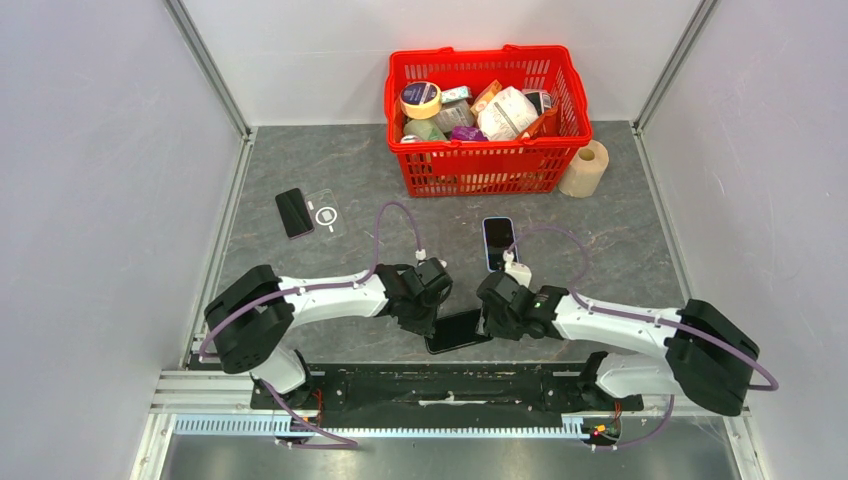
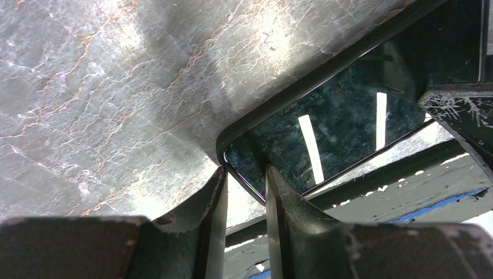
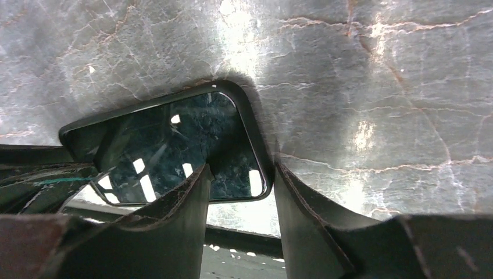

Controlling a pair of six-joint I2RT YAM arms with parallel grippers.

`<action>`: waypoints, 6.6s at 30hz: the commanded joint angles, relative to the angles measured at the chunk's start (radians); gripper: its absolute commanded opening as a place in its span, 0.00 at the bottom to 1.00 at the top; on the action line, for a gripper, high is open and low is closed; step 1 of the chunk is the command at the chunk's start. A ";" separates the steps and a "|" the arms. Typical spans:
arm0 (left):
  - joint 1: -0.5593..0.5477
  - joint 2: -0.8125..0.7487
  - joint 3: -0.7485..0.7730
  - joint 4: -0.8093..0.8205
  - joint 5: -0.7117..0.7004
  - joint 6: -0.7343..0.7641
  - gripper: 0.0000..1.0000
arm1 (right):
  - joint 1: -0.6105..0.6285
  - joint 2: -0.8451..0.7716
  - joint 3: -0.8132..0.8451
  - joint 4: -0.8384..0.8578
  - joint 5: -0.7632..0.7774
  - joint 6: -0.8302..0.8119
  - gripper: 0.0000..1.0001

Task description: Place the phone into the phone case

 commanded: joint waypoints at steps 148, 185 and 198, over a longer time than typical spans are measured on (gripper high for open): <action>-0.068 0.299 0.369 0.142 -0.175 0.462 0.24 | -0.261 -0.650 0.040 -0.293 -0.090 -0.104 0.97; 0.240 0.265 0.259 0.251 0.073 -0.074 0.13 | -0.051 0.033 0.005 0.412 -0.062 0.070 0.65; 0.241 0.283 0.252 0.275 0.090 -0.074 0.12 | -0.061 0.099 0.031 0.384 -0.007 0.108 0.47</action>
